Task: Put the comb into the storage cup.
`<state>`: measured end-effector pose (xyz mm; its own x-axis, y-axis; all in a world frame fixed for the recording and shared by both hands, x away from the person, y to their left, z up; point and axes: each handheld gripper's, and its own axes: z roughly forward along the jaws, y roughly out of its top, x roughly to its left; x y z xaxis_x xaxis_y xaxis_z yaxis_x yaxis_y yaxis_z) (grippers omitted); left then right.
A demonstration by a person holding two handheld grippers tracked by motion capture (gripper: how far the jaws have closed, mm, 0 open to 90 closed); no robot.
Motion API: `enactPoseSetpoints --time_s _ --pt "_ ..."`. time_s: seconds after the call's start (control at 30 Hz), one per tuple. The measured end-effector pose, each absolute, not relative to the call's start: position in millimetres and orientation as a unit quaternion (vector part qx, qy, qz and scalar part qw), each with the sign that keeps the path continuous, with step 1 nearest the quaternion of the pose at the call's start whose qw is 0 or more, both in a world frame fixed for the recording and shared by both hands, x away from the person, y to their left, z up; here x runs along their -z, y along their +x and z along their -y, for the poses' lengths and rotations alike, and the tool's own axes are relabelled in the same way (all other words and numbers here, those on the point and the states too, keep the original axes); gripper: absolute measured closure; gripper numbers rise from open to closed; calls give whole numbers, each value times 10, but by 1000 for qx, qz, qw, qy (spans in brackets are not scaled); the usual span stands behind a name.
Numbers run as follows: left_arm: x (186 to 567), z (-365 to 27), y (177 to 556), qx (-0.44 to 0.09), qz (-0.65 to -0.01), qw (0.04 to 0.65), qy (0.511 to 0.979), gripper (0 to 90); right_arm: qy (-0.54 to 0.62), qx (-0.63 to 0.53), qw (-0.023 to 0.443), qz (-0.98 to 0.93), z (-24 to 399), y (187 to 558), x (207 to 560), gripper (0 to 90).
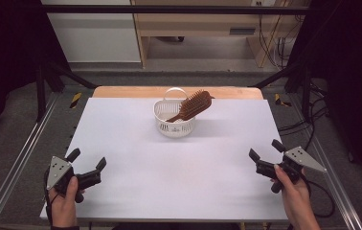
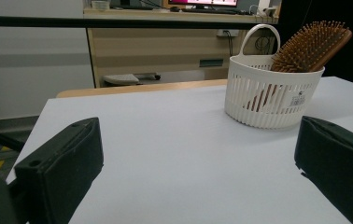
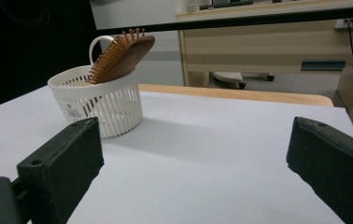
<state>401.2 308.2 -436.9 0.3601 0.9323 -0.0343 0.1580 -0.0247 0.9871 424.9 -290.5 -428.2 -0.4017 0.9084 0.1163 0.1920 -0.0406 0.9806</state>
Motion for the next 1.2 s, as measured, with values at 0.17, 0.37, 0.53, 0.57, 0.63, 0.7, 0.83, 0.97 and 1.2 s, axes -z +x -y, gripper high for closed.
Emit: enactPoseSetpoints --time_s 0.17,0.37,0.53,0.57,0.63,0.7,0.83,0.97,1.2 --pt "4366 -3082 4010 -356 -438 544 621 13 440 -567 316 -621 2869 4236 4307 41" --pt "4365 -3078 4011 -355 -437 545 621 13 430 -569 316 -625 2824 4223 4326 41" --pt "4363 -3076 4009 -355 -436 546 621 13 424 -572 315 -628 2780 4219 4340 41" --pt "4363 -3076 4009 -354 -436 546 621 12 423 -572 314 -629 2771 4217 4343 41" --pt "4362 -3076 4009 -354 -435 547 621 13 419 -572 315 -631 2756 4216 4349 41" --pt "4363 -3074 4009 -354 -435 547 622 13 417 -572 314 -633 2742 4213 4354 41" --pt "4361 -3072 4009 -354 -434 548 622 13 413 -573 314 -635 2723 4214 4364 41" --pt "4359 -3068 4007 -354 -432 549 622 12 410 -573 313 -637 2704 4213 4374 41" --pt "4354 -3057 4004 -351 -428 552 624 12 403 -576 311 -640 2671 4213 4383 41"
